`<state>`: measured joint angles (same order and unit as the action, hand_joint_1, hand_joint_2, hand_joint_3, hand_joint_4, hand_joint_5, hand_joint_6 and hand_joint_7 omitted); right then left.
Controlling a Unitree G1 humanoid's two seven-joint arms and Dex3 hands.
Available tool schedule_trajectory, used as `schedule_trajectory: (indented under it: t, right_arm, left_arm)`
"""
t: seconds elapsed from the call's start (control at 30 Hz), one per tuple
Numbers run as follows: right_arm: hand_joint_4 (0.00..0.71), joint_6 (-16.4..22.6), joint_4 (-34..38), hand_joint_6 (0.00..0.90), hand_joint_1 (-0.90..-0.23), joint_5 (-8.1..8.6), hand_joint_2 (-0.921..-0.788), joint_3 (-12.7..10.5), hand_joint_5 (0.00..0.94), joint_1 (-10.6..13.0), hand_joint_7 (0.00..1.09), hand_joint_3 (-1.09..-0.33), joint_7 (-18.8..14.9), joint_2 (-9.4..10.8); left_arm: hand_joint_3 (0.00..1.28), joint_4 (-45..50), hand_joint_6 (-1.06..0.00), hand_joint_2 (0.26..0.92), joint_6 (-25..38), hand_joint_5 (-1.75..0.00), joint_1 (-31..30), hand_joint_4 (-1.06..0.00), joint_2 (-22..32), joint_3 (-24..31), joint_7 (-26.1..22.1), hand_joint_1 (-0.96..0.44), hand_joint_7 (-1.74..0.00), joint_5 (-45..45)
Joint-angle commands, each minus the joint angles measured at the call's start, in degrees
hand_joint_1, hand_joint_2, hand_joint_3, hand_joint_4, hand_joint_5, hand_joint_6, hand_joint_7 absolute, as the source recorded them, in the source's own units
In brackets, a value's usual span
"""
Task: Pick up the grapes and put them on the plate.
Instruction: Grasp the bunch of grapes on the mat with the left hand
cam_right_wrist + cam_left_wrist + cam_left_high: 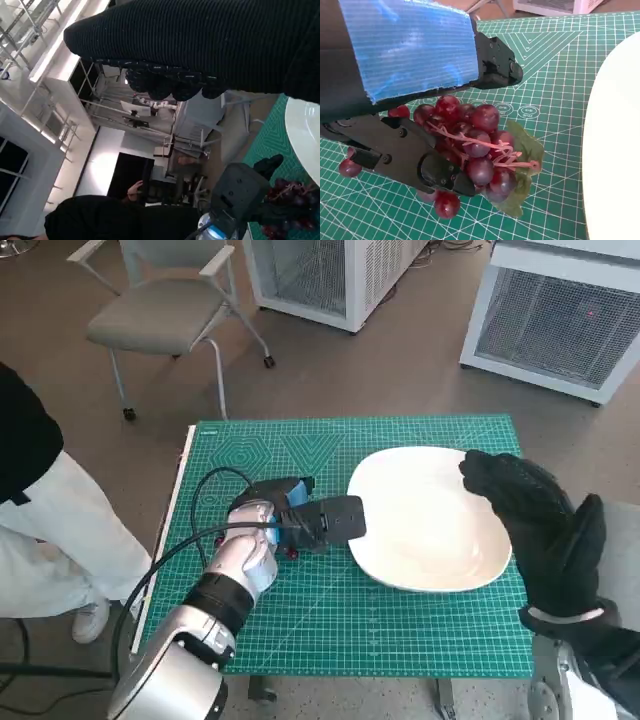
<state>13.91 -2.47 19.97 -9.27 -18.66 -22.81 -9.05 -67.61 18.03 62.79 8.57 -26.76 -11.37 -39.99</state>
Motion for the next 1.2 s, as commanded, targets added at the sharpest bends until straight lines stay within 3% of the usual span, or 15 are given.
schedule_trajectory:
  t: [0.03, 0.1, 0.2, 0.23, 0.3, 0.4, 0.47, 0.6, 0.7, 0.83, 1.2]
  right_arm:
    - [0.339, -0.3, 0.4, 0.133, -0.497, -0.32, -0.921, -0.3, 0.629, 1.2, 0.97, -0.580, 0.3, -0.6]
    - [0.339, -0.3, 0.4, 0.132, -0.497, -0.34, -0.921, -0.3, 0.628, 1.2, 0.97, -0.581, 0.3, -0.6]
    - [0.339, -0.2, 0.4, 0.131, -0.496, -0.33, -0.921, -0.3, 0.627, 1.2, 0.97, -0.584, 0.2, -0.6]
    - [0.339, -0.2, 0.5, 0.131, -0.495, -0.31, -0.921, -0.4, 0.626, 1.2, 0.97, -0.586, 0.2, -0.6]
    - [0.339, -0.1, 0.5, 0.130, -0.494, -0.34, -0.921, -0.4, 0.625, 1.2, 0.97, -0.590, 0.2, -0.6]
    - [0.339, 0.0, 0.6, 0.129, -0.493, -0.41, -0.921, -0.4, 0.624, 1.2, 0.97, -0.593, 0.2, -0.7]
    - [0.339, 0.0, 0.6, 0.129, -0.493, -0.44, -0.921, -0.4, 0.624, 1.2, 0.97, -0.594, 0.2, -0.7]
    - [0.339, 0.0, 0.8, 0.129, -0.493, -0.39, -0.921, -0.4, 0.623, 1.1, 0.97, -0.595, 0.1, -0.7]
    - [0.339, 0.0, 0.9, 0.129, -0.493, -0.32, -0.921, -0.5, 0.623, 1.0, 0.97, -0.595, 0.1, -0.8]
    - [0.339, 0.0, 0.9, 0.129, -0.493, -0.25, -0.921, -0.5, 0.623, 1.0, 0.97, -0.596, 0.1, -0.8]
    - [0.339, 0.1, 0.9, 0.129, -0.491, -0.26, -0.921, -0.4, 0.622, 1.0, 0.97, -0.597, 0.1, -0.7]
  left_arm:
    - [0.02, -1.9, -0.48, 0.814, 0.7, -0.08, 1.1, -0.35, 0.2, -0.7, -0.1, -0.05, -0.08, 0.4]
    - [0.01, -2.3, -0.52, 0.811, 0.9, -0.25, 1.2, -0.31, 0.0, -0.7, -0.3, -0.05, -0.07, 0.6]
    - [0.01, -2.8, -0.51, 0.808, 1.0, -0.69, 1.2, -0.14, -0.2, -0.8, -0.9, -0.05, -0.04, 0.7]
    - [0.01, -2.9, -0.48, 0.807, 0.9, -0.77, 1.2, -0.09, -0.2, -0.9, -1.1, -0.05, -0.03, 0.8]
    - [0.01, -3.0, -0.43, 0.805, 0.9, -0.74, 1.2, -0.07, -0.2, -1.1, -1.5, -0.05, -0.02, 0.8]
    - [0.00, -3.3, -0.37, 0.805, 0.8, -0.54, 1.3, -0.12, -0.2, -1.1, -1.9, -0.06, -0.01, 1.0]
    - [0.01, -3.5, -0.34, 0.802, 0.7, -0.62, 1.3, -0.14, -0.2, -1.2, -2.1, -0.05, 0.00, 1.1]
    - [0.02, -3.4, -0.28, 0.799, 0.5, -1.34, 1.2, -0.26, -0.2, -1.3, -2.5, -0.03, 0.00, 1.2]
    - [0.02, -3.1, -0.25, 0.805, 0.4, -1.62, 1.1, -0.48, 0.0, -1.4, -2.8, -0.02, 0.00, 1.2]
    - [0.02, -2.9, -0.24, 0.815, 0.2, -1.72, 0.9, -0.57, 0.1, -1.5, -2.8, -0.01, 0.00, 1.4]
    - [0.04, -1.7, -0.29, 0.856, 0.5, -1.75, -0.3, -0.56, 0.4, -2.5, 0.5, 0.08, -0.03, 1.0]
